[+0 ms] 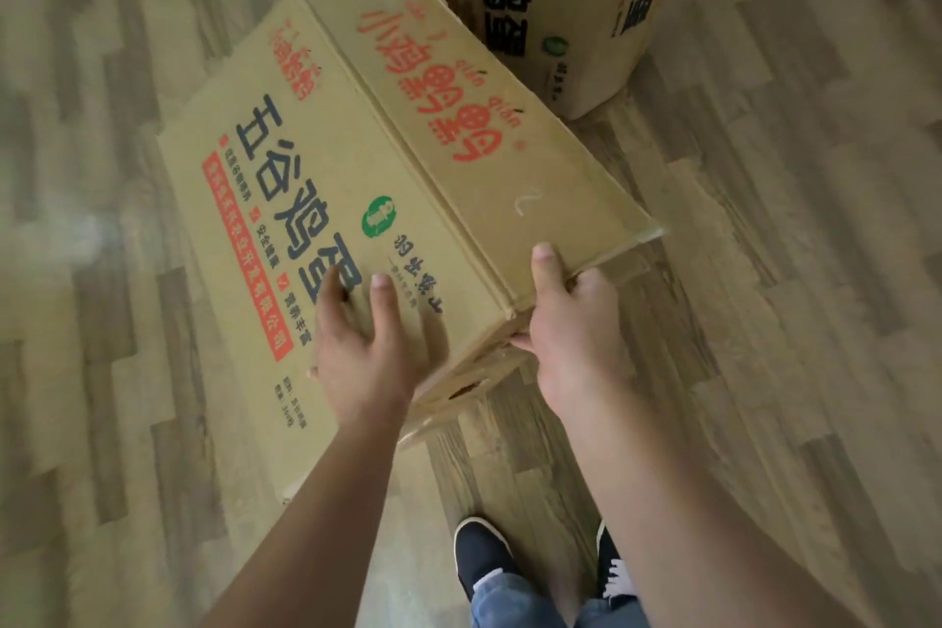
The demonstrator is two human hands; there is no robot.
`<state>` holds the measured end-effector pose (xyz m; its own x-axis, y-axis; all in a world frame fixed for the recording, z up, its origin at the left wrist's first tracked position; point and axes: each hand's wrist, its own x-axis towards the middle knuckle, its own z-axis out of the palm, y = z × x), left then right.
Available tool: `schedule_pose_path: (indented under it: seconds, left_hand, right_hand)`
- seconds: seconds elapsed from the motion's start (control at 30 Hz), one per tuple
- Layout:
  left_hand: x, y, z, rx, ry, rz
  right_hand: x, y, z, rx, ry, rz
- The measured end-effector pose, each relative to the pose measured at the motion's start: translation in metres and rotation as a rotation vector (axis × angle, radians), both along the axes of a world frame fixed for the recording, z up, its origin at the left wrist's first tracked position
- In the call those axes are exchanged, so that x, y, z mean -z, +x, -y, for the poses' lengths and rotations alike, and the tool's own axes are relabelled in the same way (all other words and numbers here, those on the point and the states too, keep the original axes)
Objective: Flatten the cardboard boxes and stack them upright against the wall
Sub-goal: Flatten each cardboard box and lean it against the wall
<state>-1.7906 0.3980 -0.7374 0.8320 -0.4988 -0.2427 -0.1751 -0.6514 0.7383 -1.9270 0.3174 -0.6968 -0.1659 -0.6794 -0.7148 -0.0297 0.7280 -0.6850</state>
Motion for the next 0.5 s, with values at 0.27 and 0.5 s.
schedule_pose_path:
  seconds: [0.27, 0.5]
  left_hand:
    - [-0.048, -0.001, -0.057, -0.020, 0.036, 0.028]
    - [-0.059, -0.004, -0.105, -0.243, -0.075, -0.182]
  right_hand:
    - [-0.080, 0.003, -0.069, -0.232, -0.123, -0.133]
    - [-0.092, 0.030, -0.121, -0.508, -0.302, -0.163]
